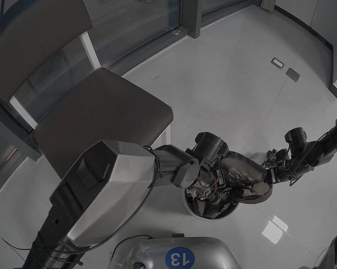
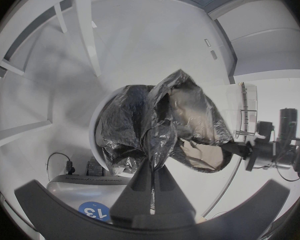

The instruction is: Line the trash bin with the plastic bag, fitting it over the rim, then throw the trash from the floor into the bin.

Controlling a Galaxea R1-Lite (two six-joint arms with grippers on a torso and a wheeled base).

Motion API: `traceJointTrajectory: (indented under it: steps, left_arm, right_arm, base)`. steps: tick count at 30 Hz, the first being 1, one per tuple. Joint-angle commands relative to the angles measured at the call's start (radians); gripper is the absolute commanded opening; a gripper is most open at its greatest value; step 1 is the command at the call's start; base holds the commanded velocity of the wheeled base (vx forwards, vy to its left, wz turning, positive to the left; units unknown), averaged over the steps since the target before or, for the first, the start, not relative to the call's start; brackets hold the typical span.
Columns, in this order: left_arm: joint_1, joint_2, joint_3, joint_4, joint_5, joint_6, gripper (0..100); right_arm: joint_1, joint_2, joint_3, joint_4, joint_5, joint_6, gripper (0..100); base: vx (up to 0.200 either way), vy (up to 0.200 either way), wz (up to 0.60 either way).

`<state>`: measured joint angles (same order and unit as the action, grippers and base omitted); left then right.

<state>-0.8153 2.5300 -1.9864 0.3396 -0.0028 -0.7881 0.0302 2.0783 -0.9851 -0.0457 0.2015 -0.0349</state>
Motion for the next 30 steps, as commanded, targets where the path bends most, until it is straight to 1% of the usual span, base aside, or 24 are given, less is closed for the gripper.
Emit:
traceJointTrajectory:
  steps: [1, 6, 11, 13, 18, 22, 26, 30]
  left_arm:
    - [0.021, 0.009, -0.006, 0.027, 0.004, -0.019, 0]
    - [0.033, -0.023, -0.003, 0.076, 0.004, -0.022, 0]
    - [0.042, -0.065, 0.004, 0.151, 0.006, -0.028, 0]
    - [0.050, -0.077, 0.006, 0.176, 0.007, -0.028, 0]
    - [0.054, -0.082, 0.004, 0.185, 0.035, -0.054, 0]
    - [0.056, -0.080, 0.004, 0.177, 0.032, -0.089, 0]
    - [0.056, -0.076, -0.005, 0.174, 0.029, -0.086, 0]
    - [0.054, -0.066, -0.005, 0.174, 0.027, -0.086, 0]
  right_arm:
    - [0.065, -0.006, -0.053, 0.003, 0.001, 0.010, 0]
    - [0.129, 0.075, -0.139, 0.004, 0.001, 0.044, 0]
    - [0.137, 0.148, -0.202, 0.007, -0.001, 0.050, 0]
    - [0.129, 0.172, -0.222, 0.010, -0.001, 0.052, 0]
    - [0.071, 0.218, -0.307, 0.109, -0.001, 0.050, 0]
    - [0.030, 0.226, -0.342, 0.116, -0.001, 0.052, 0]
    - [-0.009, 0.246, -0.368, 0.116, -0.001, 0.052, 0]
    - [-0.019, 0.258, -0.376, 0.109, -0.001, 0.047, 0]
  base:
    - [0.000, 0.000, 0.00]
    - [0.000, 0.000, 0.00]
    - [0.000, 0.000, 0.00]
    - [0.000, 0.000, 0.00]
    - [0.000, 0.000, 0.00]
    - [0.000, 0.000, 0.00]
    - [0.000, 0.000, 0.00]
    - [0.000, 0.000, 0.00]
